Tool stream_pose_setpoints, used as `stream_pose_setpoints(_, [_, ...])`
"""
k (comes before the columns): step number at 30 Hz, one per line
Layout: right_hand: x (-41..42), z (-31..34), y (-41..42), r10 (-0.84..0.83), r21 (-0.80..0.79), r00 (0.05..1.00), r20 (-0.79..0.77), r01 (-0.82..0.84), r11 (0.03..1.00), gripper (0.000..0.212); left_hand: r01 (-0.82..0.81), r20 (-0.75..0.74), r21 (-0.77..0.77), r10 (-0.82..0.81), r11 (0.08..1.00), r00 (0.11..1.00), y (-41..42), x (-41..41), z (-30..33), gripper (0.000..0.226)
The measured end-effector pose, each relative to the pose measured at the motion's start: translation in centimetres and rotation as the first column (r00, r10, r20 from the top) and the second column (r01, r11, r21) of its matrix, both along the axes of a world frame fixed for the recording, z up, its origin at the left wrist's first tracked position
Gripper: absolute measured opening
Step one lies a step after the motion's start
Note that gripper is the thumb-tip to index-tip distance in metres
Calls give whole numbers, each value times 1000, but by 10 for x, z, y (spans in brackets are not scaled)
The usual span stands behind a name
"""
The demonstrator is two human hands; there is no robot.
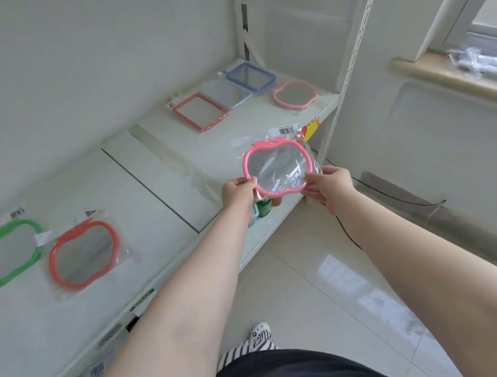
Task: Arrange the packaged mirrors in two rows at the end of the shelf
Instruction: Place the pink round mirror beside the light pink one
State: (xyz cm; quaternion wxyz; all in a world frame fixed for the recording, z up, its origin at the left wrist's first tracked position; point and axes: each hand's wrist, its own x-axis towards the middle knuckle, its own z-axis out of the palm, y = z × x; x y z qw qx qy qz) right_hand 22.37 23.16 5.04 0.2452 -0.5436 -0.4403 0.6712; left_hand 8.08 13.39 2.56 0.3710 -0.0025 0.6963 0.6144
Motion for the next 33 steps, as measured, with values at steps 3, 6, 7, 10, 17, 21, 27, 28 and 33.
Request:
stream_pose_setpoints(3, [-17, 0, 27, -8, 10, 1000, 17, 8, 1000, 27, 65, 44, 19, -66, 998, 997, 24, -24, -1, 15])
stream_pose_setpoints(6, [-30, -5, 49, 4, 20, 998, 57, -5, 1000, 28, 65, 37, 52, -67, 997, 997, 46, -49, -2, 12])
stream_pose_setpoints(7, [-33, -8, 54, 15, 22, 997, 74, -17, 1000, 28, 48, 29, 55, -49, 997, 998, 51, -58, -2, 11])
stream_pose_setpoints(10, [-40, -12, 72, 60, 20, 993, 101, -62, 998, 26, -18, 10, 60, 17, 998, 1000, 67, -83, -6, 13])
stream_pose_setpoints(17, [-59, -18, 132, 140, 24, 980, 138, -145, 989, 20, -104, 30, 66, 102, 992, 994, 115, -104, -12, 10])
stream_pose_setpoints(21, [-71, -23, 177, 172, -1, 976, 132, -173, 985, 16, -179, 3, 11, 179, 984, 984, 152, -109, -20, 12])
stream_pose_setpoints(27, [-94, -23, 253, 302, 16, 942, 150, -307, 951, 16, -346, -53, -27, 344, 938, 937, 210, -113, -30, 15])
stream_pose_setpoints(28, [-97, -23, 265, 329, 14, 931, 158, -335, 942, 12, -372, -66, -33, 370, 928, 927, 218, -113, -31, 16])
stream_pose_setpoints(33, [-119, -28, 308, 460, 12, 860, 220, -474, 881, 15, -500, -98, -71, 493, 863, 865, 240, -113, -37, 16])
